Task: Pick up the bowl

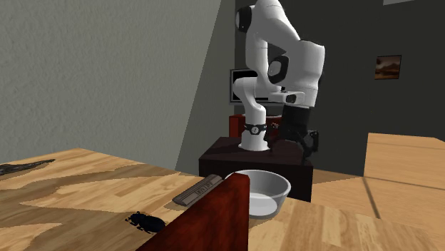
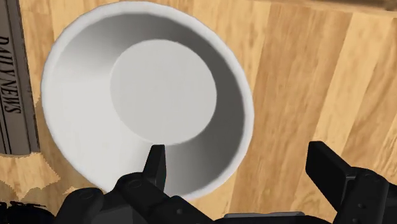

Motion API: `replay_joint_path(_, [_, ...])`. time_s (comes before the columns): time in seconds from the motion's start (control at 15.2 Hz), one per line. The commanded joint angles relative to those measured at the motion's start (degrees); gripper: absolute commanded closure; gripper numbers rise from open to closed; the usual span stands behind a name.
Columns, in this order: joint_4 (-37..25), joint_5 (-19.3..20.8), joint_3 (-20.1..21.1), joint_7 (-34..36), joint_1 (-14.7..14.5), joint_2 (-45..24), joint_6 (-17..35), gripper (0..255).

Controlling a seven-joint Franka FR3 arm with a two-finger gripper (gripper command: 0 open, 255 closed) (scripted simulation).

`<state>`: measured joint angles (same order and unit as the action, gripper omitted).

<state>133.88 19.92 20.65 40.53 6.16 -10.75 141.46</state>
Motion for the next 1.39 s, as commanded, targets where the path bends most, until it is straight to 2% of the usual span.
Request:
replay_joint_path(0.0, [-2.58,3.22,-1.03,3.82,-1.11,-4.77,0.61,0])
replay_joint_path(0.13, [-5.20,5.92,-2.53,6.95,-2.41,-9.51,1.31,0])
replay_joint_path(0.66, [-6.20,9.93,-5.08,10.32,-4.20,-14.96,5.28,0])
replay_joint_path(0.79, [-6.19,9.92,-5.10,10.31,-4.22,-14.95,5.29,0])
replay_joint_path(0.86, [-6.17,9.92,-5.10,10.28,-4.20,-14.94,5.30,255])
replay_joint_path(1.32, [-6.21,9.94,-5.12,10.28,-4.19,-14.98,5.31,255])
